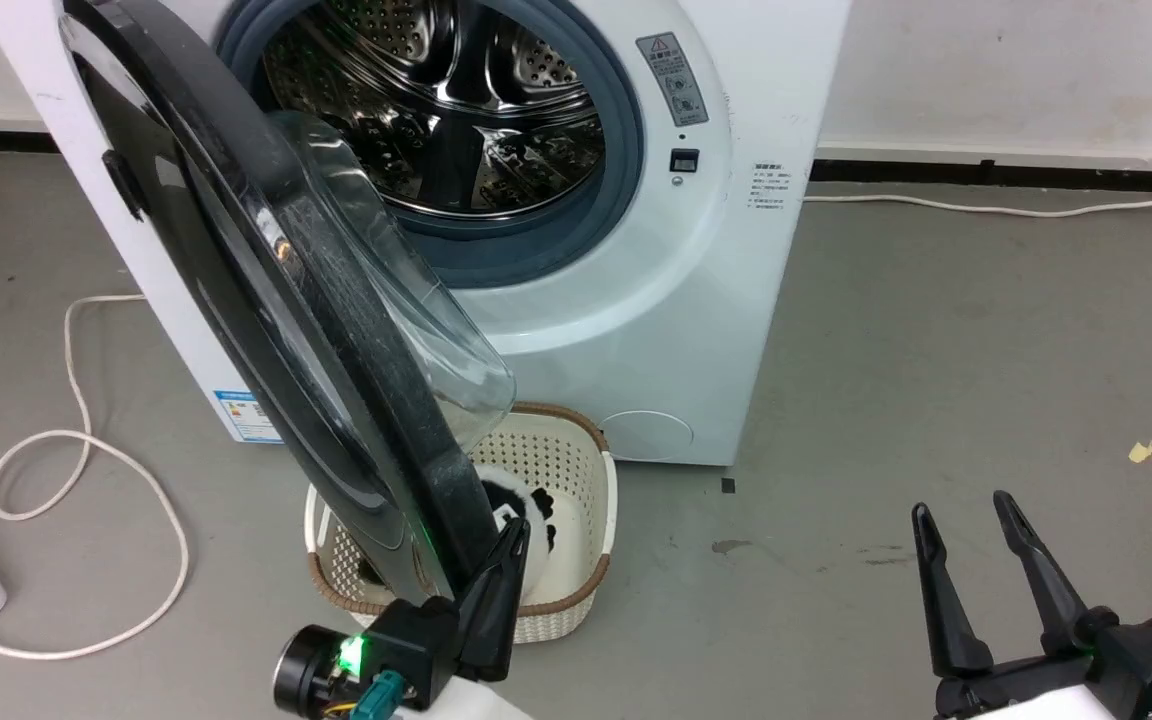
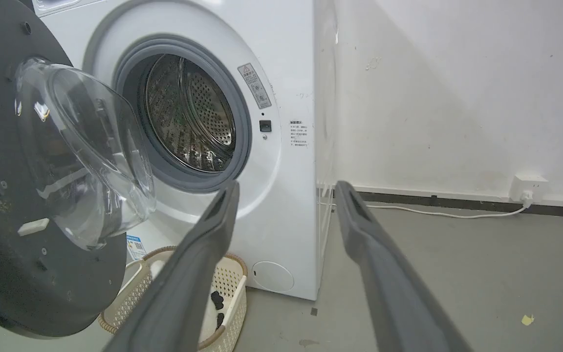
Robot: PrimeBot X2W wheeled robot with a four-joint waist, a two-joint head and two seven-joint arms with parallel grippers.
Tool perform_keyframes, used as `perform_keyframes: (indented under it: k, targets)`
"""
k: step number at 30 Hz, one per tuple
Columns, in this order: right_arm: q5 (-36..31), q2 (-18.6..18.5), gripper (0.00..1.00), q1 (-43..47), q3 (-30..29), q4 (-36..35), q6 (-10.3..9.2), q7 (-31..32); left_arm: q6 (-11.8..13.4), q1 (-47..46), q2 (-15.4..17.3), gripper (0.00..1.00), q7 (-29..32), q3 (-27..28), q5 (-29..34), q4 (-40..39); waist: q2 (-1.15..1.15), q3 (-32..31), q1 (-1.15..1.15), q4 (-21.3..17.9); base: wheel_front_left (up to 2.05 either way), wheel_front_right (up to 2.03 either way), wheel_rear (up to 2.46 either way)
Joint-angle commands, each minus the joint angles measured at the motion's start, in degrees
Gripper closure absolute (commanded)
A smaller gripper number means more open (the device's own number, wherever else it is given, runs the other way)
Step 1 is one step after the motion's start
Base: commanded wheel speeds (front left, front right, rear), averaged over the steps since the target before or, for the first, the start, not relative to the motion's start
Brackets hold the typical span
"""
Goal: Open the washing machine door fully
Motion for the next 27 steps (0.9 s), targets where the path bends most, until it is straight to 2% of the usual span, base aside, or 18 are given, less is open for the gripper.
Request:
perform_keyframes:
  k: [1, 9, 20, 27]
  targets:
    - [0.2, 0.2, 0.00, -0.6, -0.1, 0.2, 0.03, -0.2, 0.4, -1.4, 0.5, 1.00, -0.8, 1.0, -0.7, 1.3, 0.00, 0.0, 0.00, 0.5, 0.00, 0.00, 0.00]
    - [0.2, 0.2, 0.00, 0.2, -0.1, 0.4, 0.03, -0.2, 0.1, -2.7, 2.3, 1.00, -1.5, 2.5, -1.5, 3.3, 0.00, -0.2, 0.00, 4.8, 0.00, 0.00, 0.00]
    - [0.8, 0.2, 0.00, 0.5, 1.0, 1.3, 0.03, -0.2, 1.4, 0.9, 4.8, 1.00, 0.1, 5.4, -3.7, 2.6, 0.00, -0.8, 0.00, 16.8, 0.00, 0.00, 0.00]
    - [0.7, 0.2, 0.00, -1.0, 2.6, 1.8, 0.03, -0.2, 3.2, 0.2, 6.8, 1.00, 0.4, 10.2, -6.2, 2.5, 0.00, 1.2, 0.00, 20.7, 0.00, 0.00, 0.00]
